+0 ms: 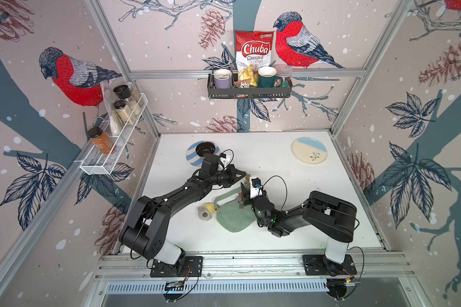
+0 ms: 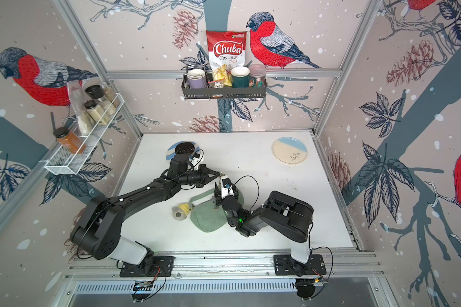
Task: Remove the decoration from the bag
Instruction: Remove the decoration item from the bag.
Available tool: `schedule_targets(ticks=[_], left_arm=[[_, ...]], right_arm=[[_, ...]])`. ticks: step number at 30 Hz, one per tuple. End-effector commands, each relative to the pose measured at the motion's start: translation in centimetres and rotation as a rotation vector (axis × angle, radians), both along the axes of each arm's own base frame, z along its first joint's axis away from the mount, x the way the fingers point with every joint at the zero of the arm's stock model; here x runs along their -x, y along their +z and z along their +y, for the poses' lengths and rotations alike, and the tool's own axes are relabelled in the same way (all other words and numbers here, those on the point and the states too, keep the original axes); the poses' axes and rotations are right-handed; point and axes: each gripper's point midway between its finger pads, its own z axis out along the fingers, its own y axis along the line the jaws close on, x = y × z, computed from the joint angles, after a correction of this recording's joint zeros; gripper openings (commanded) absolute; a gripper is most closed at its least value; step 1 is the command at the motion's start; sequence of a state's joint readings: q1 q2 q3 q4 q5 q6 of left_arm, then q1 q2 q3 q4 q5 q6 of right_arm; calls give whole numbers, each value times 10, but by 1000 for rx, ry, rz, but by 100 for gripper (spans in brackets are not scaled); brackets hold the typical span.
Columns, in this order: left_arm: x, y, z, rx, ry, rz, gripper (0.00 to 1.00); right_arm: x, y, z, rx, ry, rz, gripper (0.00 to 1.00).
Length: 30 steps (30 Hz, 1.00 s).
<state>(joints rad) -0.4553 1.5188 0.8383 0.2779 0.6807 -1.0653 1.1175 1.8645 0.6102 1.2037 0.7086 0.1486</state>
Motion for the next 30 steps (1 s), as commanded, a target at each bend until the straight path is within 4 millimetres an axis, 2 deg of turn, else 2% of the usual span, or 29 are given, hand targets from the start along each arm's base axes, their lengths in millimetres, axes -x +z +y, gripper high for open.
schedule_targets(ticks=[1,7,20,22,25,30], left_arm=[[0,8,-3,8,-17,-32,0],[0,7,-3,7,-18,-32,0],[1,12,-4,11,-24,-39,0],[1,13,-4,10,-25,-40,0],[1,15,-5,10,-27,-42,0],[1,18,-6,13,-30,-47,0]], right_arm=[[-3,9,-2,-28,-16,-26,50],[-1,6,-2,-30,2,-19,35],[-4,5,-1,-30,23,-26,24],[-4,5,-2,-27,25,-29,28],[-6,5,-3,-20,31,-34,39],[-7,7,1,-4,47,-51,44]])
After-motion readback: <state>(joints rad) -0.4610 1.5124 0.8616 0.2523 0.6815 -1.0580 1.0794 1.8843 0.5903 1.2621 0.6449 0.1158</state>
